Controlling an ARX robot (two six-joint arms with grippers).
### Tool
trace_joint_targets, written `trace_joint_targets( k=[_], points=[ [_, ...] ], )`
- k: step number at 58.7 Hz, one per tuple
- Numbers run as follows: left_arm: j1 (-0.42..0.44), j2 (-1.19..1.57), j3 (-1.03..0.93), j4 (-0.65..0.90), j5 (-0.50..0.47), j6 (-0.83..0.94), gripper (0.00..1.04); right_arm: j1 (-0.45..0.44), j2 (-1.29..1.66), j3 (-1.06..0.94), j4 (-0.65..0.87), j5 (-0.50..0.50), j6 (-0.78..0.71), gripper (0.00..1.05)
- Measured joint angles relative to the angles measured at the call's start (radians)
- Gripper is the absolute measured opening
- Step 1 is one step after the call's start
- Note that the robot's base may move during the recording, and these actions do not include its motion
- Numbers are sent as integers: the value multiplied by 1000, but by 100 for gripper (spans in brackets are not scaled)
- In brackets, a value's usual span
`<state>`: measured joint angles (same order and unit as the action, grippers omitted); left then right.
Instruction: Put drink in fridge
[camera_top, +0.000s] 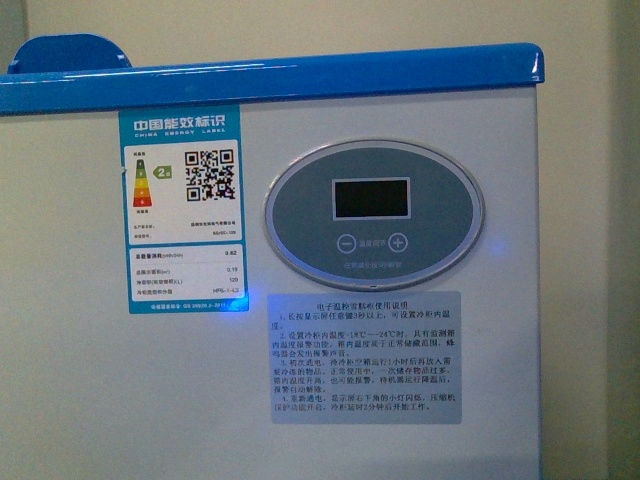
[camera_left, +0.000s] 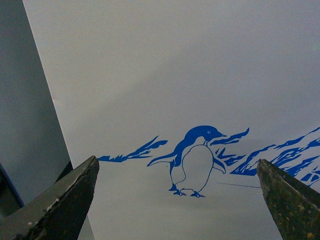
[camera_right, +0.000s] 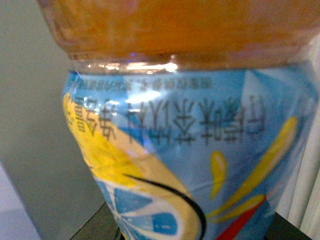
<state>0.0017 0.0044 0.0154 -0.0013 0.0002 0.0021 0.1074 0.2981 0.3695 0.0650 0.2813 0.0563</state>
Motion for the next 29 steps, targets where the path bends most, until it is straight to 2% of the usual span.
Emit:
trace_joint_targets(
  k=[29],
  points=[
    [0,0,0,0,0,0,97,0,0,-2,-1,0,0,36]
  ],
)
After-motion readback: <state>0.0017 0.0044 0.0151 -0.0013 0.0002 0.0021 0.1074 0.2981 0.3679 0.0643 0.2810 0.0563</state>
